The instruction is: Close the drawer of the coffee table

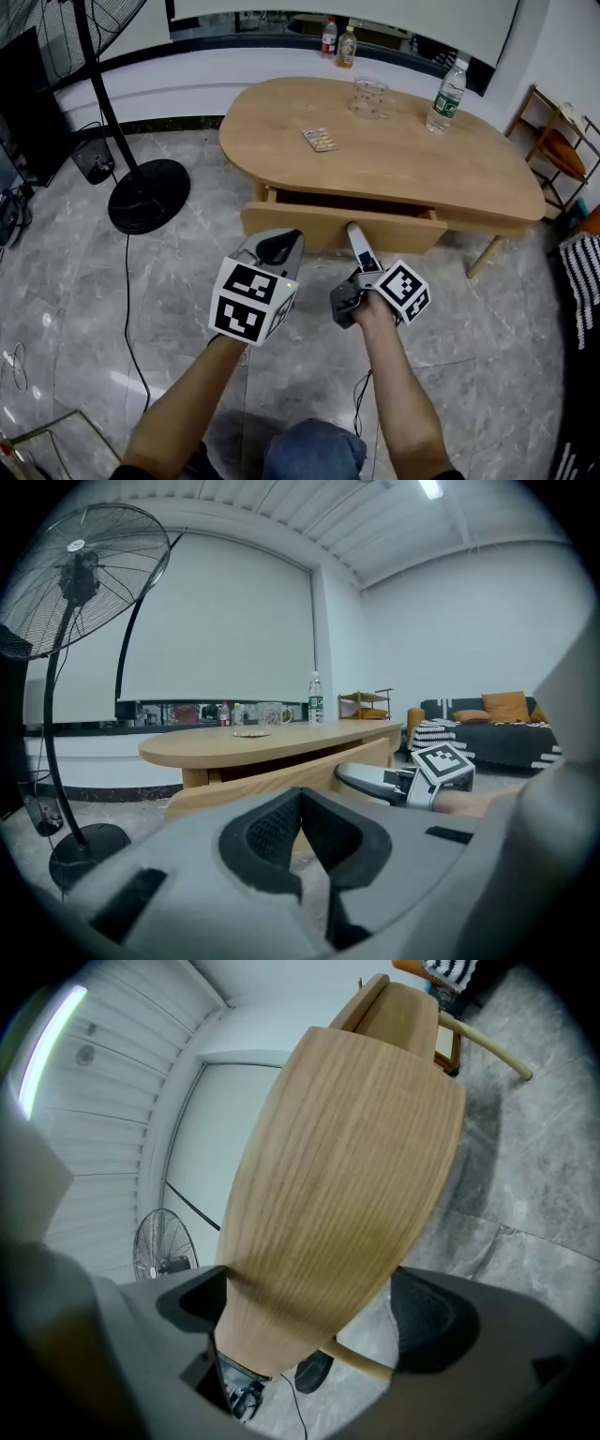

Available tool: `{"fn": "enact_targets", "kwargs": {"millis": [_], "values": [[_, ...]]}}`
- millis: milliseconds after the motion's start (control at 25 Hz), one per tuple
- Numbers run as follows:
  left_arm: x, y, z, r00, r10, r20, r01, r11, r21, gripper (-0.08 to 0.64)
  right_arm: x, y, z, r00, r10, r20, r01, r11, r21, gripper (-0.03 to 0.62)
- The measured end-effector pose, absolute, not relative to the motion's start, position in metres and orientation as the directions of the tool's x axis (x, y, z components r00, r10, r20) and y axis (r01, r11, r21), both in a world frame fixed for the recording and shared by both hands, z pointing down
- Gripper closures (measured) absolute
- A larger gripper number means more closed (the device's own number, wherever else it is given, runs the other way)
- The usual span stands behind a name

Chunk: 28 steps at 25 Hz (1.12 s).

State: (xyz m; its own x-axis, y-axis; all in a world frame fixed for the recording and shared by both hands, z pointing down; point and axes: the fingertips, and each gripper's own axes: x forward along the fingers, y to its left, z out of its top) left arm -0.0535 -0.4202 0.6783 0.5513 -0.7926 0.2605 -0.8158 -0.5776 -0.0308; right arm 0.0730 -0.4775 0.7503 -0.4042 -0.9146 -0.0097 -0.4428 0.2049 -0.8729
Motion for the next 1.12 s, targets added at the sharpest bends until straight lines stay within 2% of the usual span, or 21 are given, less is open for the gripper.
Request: {"fn": "enact_targets", "kwargs": {"millis": [1120], "values": [[-0.057,-0.476,0.692,0.499,-0.82,0.281,-0.847,-0.53,-0.043,0.56,0.074,-0.557,0.751,-0.417,-0.908,-0.049,-0.438,0.248,-0.864,0.054]]}}
